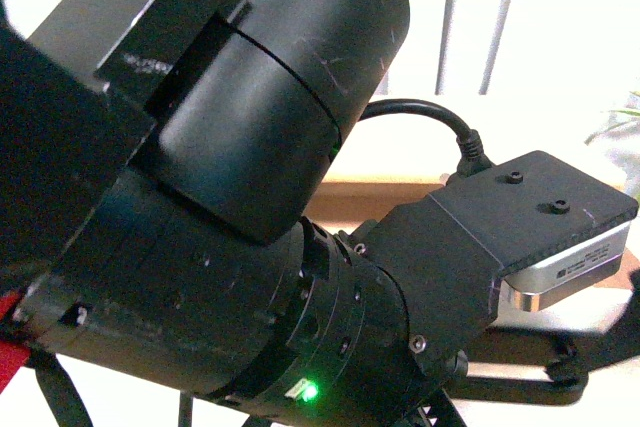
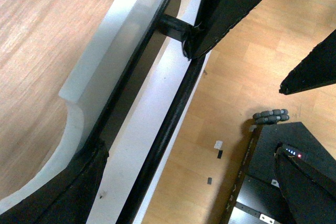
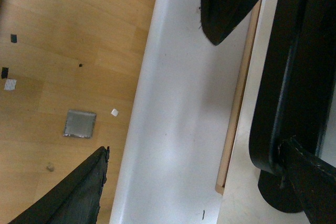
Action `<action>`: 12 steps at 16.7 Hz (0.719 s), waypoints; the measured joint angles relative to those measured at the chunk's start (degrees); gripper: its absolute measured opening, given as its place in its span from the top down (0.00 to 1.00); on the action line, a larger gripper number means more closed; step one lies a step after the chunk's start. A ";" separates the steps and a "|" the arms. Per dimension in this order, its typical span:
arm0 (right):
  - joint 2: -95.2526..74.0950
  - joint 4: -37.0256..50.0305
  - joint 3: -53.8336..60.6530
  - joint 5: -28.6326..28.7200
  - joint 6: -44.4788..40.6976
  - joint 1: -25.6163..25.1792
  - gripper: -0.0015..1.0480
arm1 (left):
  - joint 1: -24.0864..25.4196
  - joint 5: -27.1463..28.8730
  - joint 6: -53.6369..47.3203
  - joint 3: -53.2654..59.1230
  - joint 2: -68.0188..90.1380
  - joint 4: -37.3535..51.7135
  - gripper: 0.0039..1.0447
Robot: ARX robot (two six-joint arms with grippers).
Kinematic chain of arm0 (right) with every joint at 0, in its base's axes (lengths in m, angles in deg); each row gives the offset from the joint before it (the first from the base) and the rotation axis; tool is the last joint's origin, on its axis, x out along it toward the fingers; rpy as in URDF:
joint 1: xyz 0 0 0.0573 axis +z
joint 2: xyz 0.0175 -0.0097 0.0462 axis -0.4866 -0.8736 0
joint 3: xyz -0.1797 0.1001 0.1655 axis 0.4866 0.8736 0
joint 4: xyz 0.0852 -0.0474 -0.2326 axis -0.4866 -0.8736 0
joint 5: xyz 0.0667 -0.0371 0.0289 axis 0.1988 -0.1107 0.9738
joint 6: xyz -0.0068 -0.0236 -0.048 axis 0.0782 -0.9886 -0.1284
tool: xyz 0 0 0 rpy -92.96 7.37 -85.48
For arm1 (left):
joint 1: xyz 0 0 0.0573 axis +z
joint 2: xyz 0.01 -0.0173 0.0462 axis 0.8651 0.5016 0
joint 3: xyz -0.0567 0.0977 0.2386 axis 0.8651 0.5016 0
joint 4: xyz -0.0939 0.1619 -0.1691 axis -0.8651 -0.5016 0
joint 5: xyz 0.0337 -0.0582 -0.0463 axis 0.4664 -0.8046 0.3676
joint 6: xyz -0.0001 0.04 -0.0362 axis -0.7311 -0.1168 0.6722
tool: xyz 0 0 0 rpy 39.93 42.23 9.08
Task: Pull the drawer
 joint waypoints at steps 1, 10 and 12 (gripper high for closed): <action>0.31 -0.48 -0.02 -0.02 0.00 -0.33 0.06 | 0.15 -0.13 0.13 -0.09 -0.55 -0.31 0.06; 4.68 -2.51 -6.60 8.66 10.47 -3.89 0.06 | 5.86 -4.02 5.99 -0.37 -11.85 1.86 0.06; 4.28 0.09 -9.01 11.76 19.34 -6.78 0.06 | 10.25 -5.68 11.02 -1.25 -14.40 6.38 0.06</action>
